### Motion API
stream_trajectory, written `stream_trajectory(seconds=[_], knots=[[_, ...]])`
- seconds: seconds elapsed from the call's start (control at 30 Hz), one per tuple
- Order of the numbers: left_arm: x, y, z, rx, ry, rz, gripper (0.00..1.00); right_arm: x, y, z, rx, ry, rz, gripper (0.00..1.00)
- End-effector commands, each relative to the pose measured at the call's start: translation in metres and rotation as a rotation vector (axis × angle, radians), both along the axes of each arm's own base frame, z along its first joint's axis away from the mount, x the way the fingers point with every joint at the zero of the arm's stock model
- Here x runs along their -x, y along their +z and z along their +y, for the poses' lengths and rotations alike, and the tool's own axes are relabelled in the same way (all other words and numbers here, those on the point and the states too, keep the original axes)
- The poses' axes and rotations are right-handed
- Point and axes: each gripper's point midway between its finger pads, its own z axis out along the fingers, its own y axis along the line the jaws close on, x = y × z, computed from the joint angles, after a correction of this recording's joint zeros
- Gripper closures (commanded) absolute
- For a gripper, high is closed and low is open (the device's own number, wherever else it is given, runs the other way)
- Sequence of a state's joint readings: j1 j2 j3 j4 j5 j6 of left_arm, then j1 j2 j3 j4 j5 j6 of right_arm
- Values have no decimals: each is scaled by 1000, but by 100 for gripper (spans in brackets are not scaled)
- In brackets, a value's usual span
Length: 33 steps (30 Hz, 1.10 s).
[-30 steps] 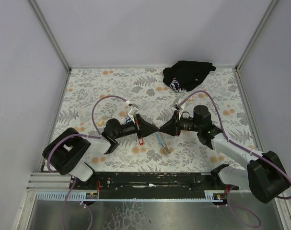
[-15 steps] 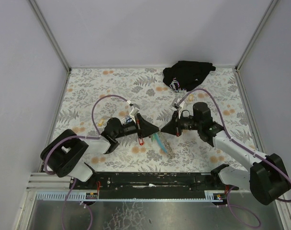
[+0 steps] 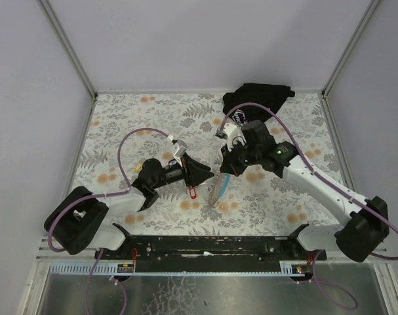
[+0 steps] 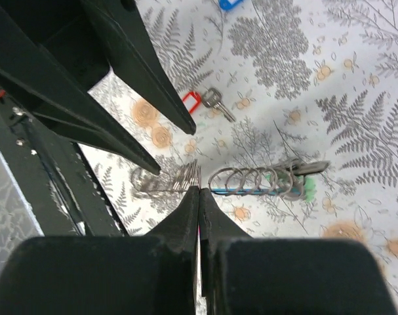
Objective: Put the keys on the keyring
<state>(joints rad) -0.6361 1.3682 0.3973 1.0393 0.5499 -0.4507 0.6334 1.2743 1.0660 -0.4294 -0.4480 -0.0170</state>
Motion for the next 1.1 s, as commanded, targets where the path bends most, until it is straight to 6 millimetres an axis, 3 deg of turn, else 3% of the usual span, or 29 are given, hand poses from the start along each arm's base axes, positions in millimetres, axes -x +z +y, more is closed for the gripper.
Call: stream_trajectory(seconds=[0.0, 0.27, 0.7, 0.83, 1.07], knots=[[-4, 5, 2, -5, -7, -52, 63, -7, -5, -19, 215, -41, 1, 100], [-3, 1, 0, -16, -27, -53, 58, -4, -12, -14, 328, 14, 54, 100], [-3, -2, -19, 82, -121, 29, 53, -1, -24, -7, 391, 73, 115, 100], [-3, 4, -26, 108, -164, 21, 50, 1, -23, -8, 388, 80, 109, 100], [-2, -5, -36, 82, -237, 47, 48, -1, -16, -6, 366, 85, 78, 100]])
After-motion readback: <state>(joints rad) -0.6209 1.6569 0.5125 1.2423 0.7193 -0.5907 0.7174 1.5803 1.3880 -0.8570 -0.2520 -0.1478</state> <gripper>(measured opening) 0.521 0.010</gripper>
